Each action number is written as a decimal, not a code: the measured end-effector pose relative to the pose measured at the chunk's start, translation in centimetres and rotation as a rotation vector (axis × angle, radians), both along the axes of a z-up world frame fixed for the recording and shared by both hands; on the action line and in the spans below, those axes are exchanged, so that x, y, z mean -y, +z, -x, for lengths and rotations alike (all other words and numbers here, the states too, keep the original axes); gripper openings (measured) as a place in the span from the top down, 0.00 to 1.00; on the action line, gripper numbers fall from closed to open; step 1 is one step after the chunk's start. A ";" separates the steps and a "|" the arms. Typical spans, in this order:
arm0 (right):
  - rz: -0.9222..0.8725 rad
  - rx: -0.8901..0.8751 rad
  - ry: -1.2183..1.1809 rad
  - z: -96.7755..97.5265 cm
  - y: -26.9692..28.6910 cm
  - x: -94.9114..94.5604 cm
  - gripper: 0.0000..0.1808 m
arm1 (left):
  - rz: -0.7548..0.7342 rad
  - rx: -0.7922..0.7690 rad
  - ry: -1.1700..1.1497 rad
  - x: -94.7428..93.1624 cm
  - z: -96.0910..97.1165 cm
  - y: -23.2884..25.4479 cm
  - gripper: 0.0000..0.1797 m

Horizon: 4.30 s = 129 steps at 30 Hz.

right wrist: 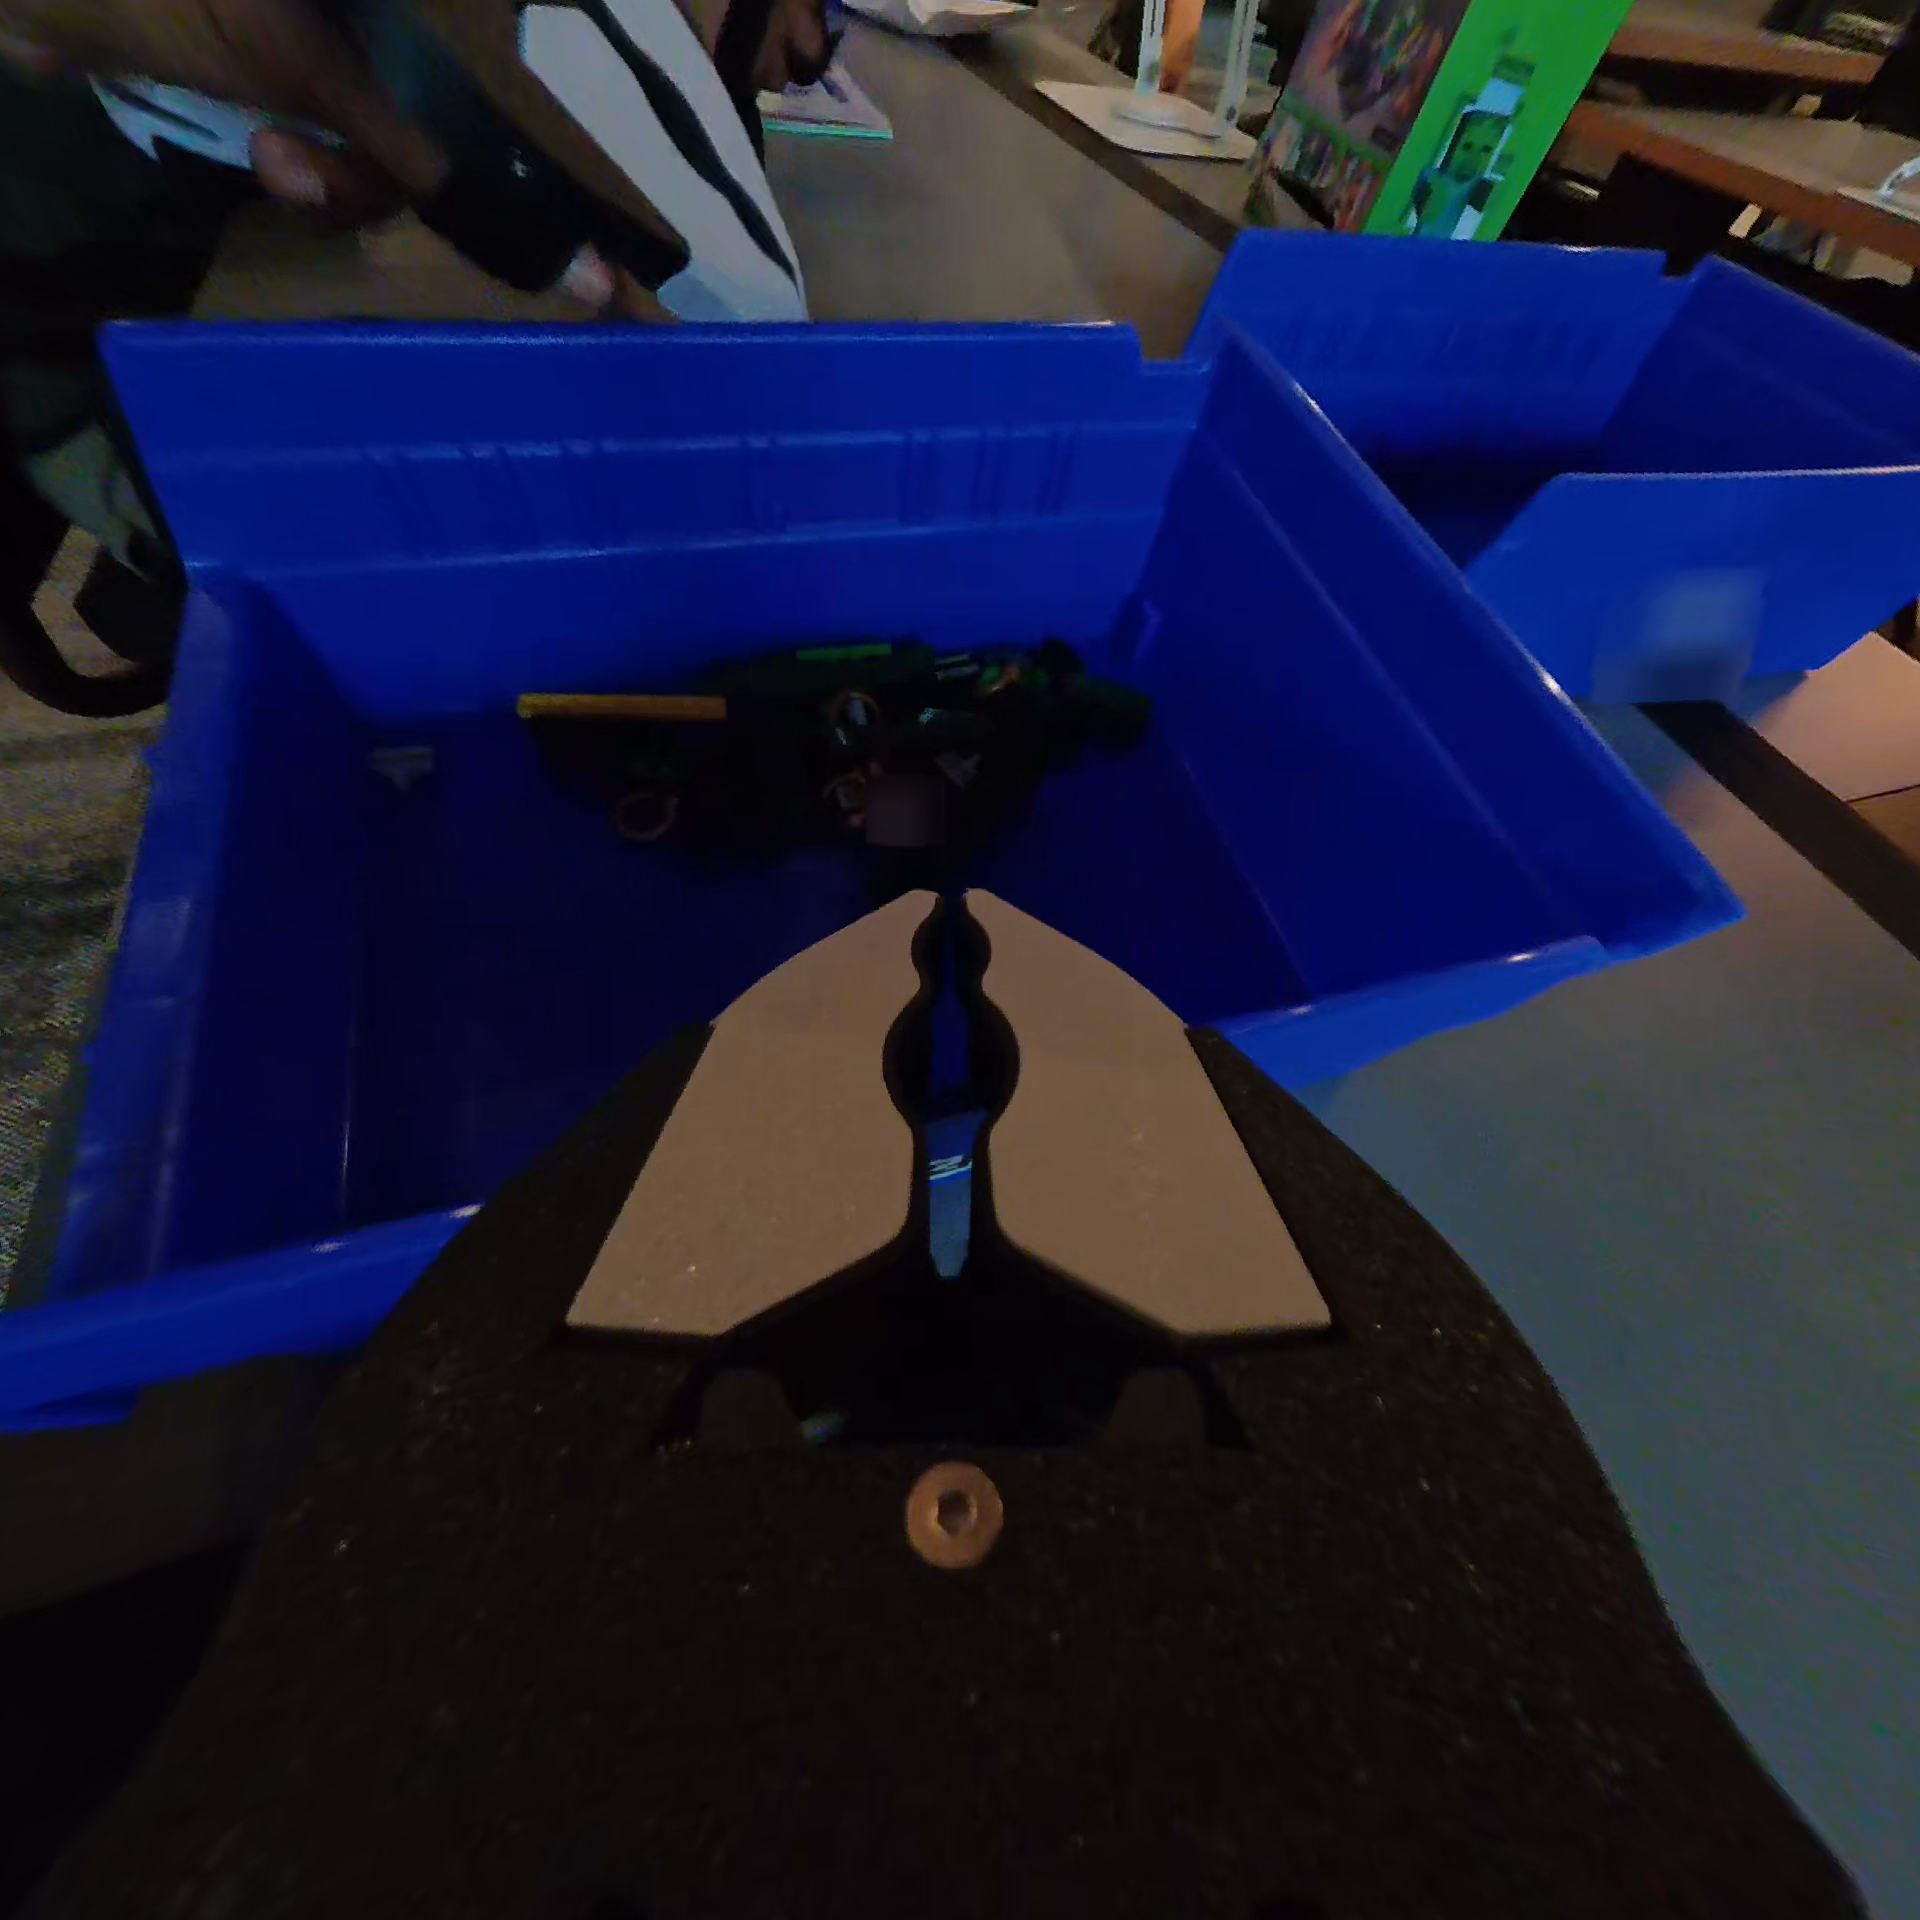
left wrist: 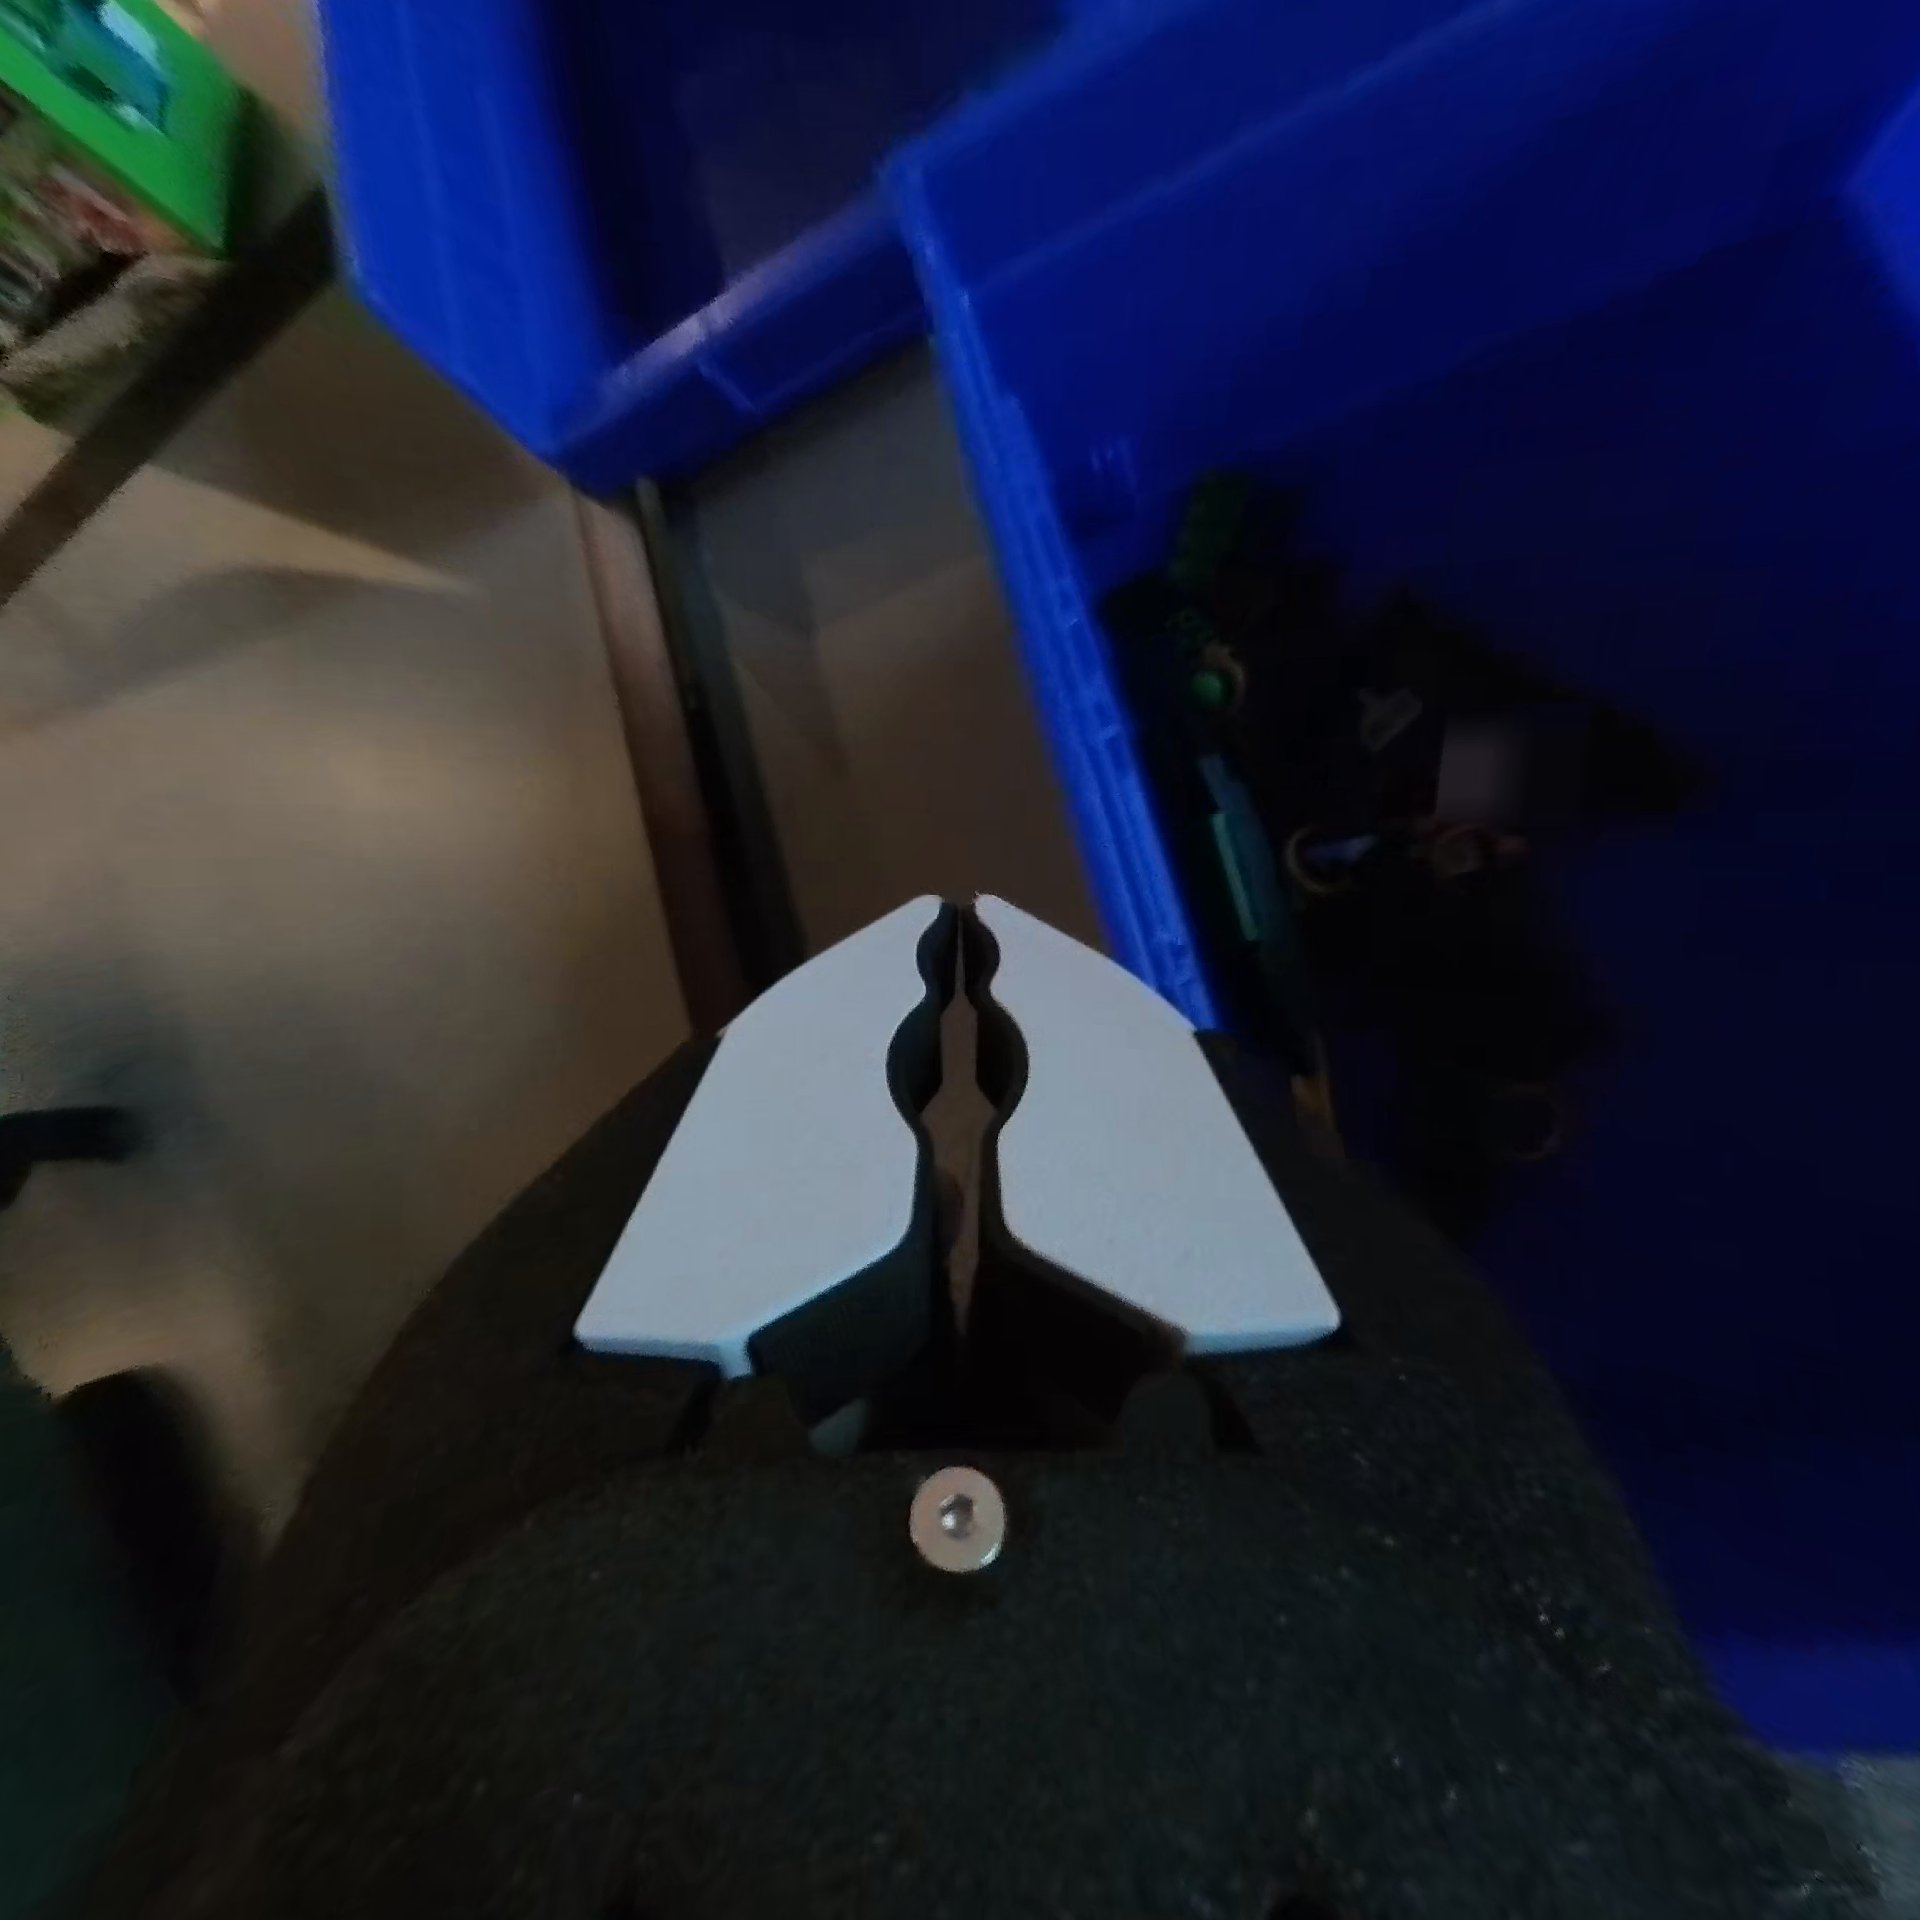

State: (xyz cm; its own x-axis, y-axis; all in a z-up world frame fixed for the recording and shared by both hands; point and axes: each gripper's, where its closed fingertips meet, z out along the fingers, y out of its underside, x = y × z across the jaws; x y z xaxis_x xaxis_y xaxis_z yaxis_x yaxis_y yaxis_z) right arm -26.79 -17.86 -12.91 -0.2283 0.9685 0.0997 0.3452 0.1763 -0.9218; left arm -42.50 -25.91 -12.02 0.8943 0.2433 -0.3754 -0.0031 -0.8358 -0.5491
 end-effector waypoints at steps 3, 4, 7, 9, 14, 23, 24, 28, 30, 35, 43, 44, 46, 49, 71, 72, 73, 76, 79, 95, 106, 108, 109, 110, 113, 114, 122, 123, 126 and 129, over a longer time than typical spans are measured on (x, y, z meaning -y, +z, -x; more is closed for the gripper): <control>0.014 -0.003 0.008 0.0 0.0 0.1 1.00 | 0.059 0.012 0.063 1.1 0.7 -1.1 1.00; 0.023 -0.003 0.017 0.1 0.0 0.4 1.00 | 0.092 0.004 0.075 1.4 0.9 -1.2 1.00; 0.027 0.000 0.024 0.2 0.1 1.1 1.00 | 0.180 -0.087 0.089 1.7 1.6 -1.1 1.00; 0.031 -0.002 0.026 0.1 0.1 1.4 1.00 | 0.177 -0.090 0.108 1.7 2.1 -1.2 1.00; 0.031 0.007 0.014 0.0 0.0 1.4 1.00 | 0.124 0.010 0.132 1.8 2.2 -1.8 1.00; -0.003 0.096 0.058 -0.2 -0.2 2.0 0.94 | 0.216 -0.175 0.129 1.7 2.1 -0.7 1.00; 0.007 0.105 0.072 -0.3 -0.1 2.3 0.92 | 0.199 -0.191 0.136 1.7 2.2 -0.4 0.97; 0.071 0.021 0.106 -0.9 2.6 2.3 0.82 | 0.063 -0.139 0.177 1.7 2.5 1.6 0.73; 0.093 0.007 0.120 -2.1 4.4 1.2 0.76 | -0.016 -0.160 0.183 1.6 2.6 3.7 0.68; -0.016 0.076 0.126 -7.4 6.2 -4.9 0.63 | -0.232 -0.115 0.062 -0.9 -1.6 8.9 0.49; -0.086 0.434 0.073 -18.7 -1.4 -13.0 0.57 | -0.492 0.092 -0.301 -7.0 -15.8 12.3 0.36; -0.080 0.488 0.076 -20.0 -2.8 -13.1 0.53 | -0.498 0.095 -0.335 -7.4 -17.5 12.2 0.35; -0.099 0.569 0.064 -21.5 -5.3 -13.8 0.45 | -0.530 0.092 -0.389 -8.1 -20.4 12.2 0.36; -0.073 0.633 0.070 -21.7 -7.6 -14.3 0.39 | -0.549 0.074 -0.419 -8.5 -23.5 11.8 0.38; 0.315 0.479 0.103 -20.4 -5.0 -12.3 0.97 | -0.660 -0.015 -0.165 2.3 -22.7 8.4 0.51; 0.305 0.461 0.095 -20.3 -4.4 -12.3 0.97 | -0.666 -0.005 -0.151 2.5 -22.4 8.2 0.51; 0.297 0.447 0.093 -20.2 -3.9 -12.2 0.97 | -0.672 0.004 -0.139 2.7 -22.0 7.8 0.51; 0.267 0.407 0.093 -19.5 -1.7 -12.1 0.97 | -0.698 0.027 -0.122 3.2 -21.5 7.1 0.52; 0.247 0.356 0.118 -17.6 1.7 -11.6 0.97 | -0.693 0.038 -0.114 3.4 -21.1 6.4 0.52; -0.078 0.376 0.178 2.4 6.7 -5.7 0.97 | -0.716 0.014 -0.009 5.9 -18.8 5.5 0.53; -0.388 0.745 0.077 4.0 -0.6 -6.9 0.96 | -0.700 0.045 -0.005 6.1 -18.4 4.1 0.53; -0.425 0.771 0.057 3.8 -1.0 -7.3 0.96 | -0.695 0.046 -0.014 6.0 -18.4 4.0 0.53; -0.442 0.794 0.044 3.6 -1.1 -7.5 0.95 | -0.691 0.046 -0.018 5.9 -18.5 3.9 0.53; -0.483 0.812 0.017 3.4 -1.2 -8.1 0.94 | -0.686 0.043 -0.018 5.8 -18.5 3.9 0.53; -0.570 0.784 -0.026 3.6 -0.7 -9.0 0.89 | -0.674 0.034 -0.022 5.8 -18.5 4.0 0.53; -0.559 0.768 -0.019 3.6 -0.4 -8.8 0.87 | -0.676 0.032 -0.022 5.8 -18.5 4.1 0.53; -0.439 0.599 0.100 3.5 3.7 -5.7 0.69 | -0.664 0.033 -0.012 5.8 -18.4 4.0 0.53; -0.382 0.542 0.131 3.3 4.6 -4.9 0.67 | -0.661 0.033 -0.011 5.8 -18.4 4.1 0.53; -0.152 0.311 0.235 1.5 8.4 -2.6 0.63 | -0.671 0.035 -0.016 5.9 -18.6 4.3 0.53; 0.045 0.094 0.283 -2.4 11.7 -2.6 0.58 | -0.681 0.042 -0.039 5.7 -18.9 4.9 0.54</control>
